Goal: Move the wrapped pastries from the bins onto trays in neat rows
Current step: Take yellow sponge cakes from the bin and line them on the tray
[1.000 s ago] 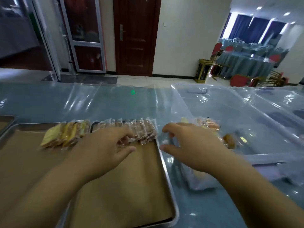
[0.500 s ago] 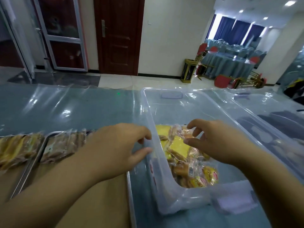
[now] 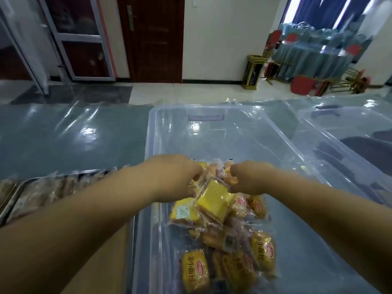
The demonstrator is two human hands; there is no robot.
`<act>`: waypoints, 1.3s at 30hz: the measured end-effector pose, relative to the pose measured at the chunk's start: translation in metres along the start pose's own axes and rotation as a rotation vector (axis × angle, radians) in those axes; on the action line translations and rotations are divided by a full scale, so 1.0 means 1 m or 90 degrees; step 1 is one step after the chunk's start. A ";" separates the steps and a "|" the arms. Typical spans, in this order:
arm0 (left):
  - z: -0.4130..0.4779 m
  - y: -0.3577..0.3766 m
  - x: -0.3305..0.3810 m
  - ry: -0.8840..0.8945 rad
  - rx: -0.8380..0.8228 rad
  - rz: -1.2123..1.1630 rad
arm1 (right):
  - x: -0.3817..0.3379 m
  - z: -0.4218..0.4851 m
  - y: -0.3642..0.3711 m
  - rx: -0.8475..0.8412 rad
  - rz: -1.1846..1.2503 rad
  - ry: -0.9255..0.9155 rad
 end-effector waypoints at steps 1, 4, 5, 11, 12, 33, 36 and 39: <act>0.008 0.007 -0.002 -0.009 -0.037 0.002 | -0.004 0.007 0.005 -0.001 0.002 -0.016; 0.032 0.027 -0.009 -0.039 -0.135 0.003 | -0.017 0.018 0.021 -0.005 0.021 -0.067; 0.040 0.031 -0.012 -0.052 -0.159 0.000 | -0.021 0.019 0.028 -0.010 0.015 -0.081; 0.085 0.042 -0.032 -0.088 -0.225 0.024 | -0.028 0.033 0.047 0.001 0.024 -0.095; 0.092 0.042 -0.036 -0.094 -0.230 0.033 | -0.027 0.038 0.045 0.006 0.034 -0.090; 0.155 0.099 -0.091 -0.164 -0.324 -0.014 | 0.019 0.048 0.035 -0.103 0.087 0.046; 0.154 0.097 -0.089 -0.164 -0.339 0.011 | 0.021 0.044 0.029 -0.116 0.066 0.043; 0.150 0.094 -0.082 -0.151 -0.374 0.044 | 0.022 0.039 0.016 -0.106 0.063 0.027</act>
Point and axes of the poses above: each hand's wrist, its own z-axis towards the middle knuckle, its own y-axis out of the palm, x = y × z, the point moved 9 cm from there along z, towards the middle knuckle, and after that the axes turned 15 degrees about y, right-handed, at the moved point
